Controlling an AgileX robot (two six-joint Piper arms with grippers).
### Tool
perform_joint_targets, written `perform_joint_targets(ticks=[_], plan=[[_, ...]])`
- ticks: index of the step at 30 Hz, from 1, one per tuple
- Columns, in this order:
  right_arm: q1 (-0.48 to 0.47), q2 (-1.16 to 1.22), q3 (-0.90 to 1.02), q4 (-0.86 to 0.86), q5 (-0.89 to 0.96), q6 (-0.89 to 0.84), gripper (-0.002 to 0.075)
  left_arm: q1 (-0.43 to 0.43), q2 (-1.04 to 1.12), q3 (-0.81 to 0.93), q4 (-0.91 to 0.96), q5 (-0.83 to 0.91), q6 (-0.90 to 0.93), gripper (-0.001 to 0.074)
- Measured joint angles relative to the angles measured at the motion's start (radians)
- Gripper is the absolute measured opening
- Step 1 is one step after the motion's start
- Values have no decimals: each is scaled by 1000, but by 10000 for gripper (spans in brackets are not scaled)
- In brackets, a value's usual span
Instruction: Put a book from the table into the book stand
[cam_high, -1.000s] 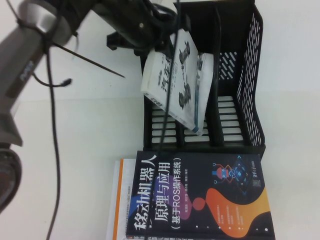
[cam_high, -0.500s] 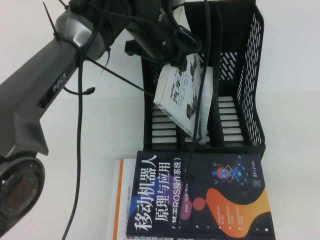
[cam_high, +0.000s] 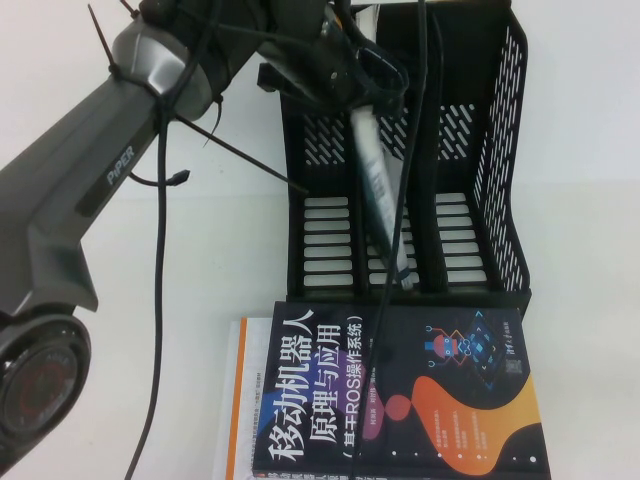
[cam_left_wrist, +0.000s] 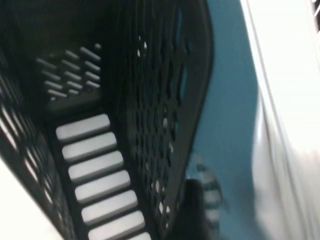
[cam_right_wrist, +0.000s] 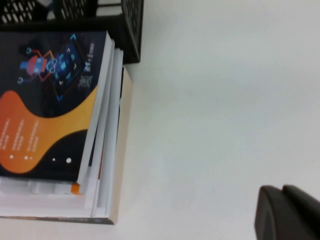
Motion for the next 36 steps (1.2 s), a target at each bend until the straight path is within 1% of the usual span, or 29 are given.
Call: perform_joint_targets(ticks=[2, 4, 7, 9, 11, 13, 15, 18, 20, 22, 25, 30, 34, 36], plan=[[0, 0, 15, 4, -9, 0, -1, 0, 0, 0, 0, -15, 5, 582], [0, 0, 29, 4, -22, -2, -1, 0, 0, 0, 0, -37, 13, 604], [0, 0, 41, 4, -32, -10, -1, 2, 0, -19, 0, -62, 38, 603], [0, 0, 48, 4, -44, -25, -1, 6, 0, -51, 0, -67, 55, 587], [0, 0, 49, -8, -46, -42, -1, 12, 0, -97, 0, -67, 64, 549], [0, 0, 49, -45, -50, -51, -1, 21, -9, -136, 0, -65, 69, 480], [0, 0, 49, -96, -50, -54, -1, 31, -31, -165, 0, -59, 70, 393], [0, 0, 49, -187, -50, -54, -1, 53, -93, -184, 2, -50, 73, 223], [0, 0, 49, -231, -50, -52, -1, 65, -156, -189, 14, -39, 108, 102], [0, 0, 49, -242, -50, -50, -1, 69, -225, -191, 43, -15, 156, 43], [0, 0, 49, -228, -50, -50, -1, 69, -321, -192, 90, 42, 207, 13], [0, -59, 49, -182, -78, -50, -1, 69, -477, -155, 51, 133, 334, 2], [0, -166, 49, -166, -105, -50, -1, 69, -599, -38, -53, 181, 408, 1], [0, -223, 49, -148, -112, -57, -1, 69, -669, 61, -127, 190, 445, 1]])
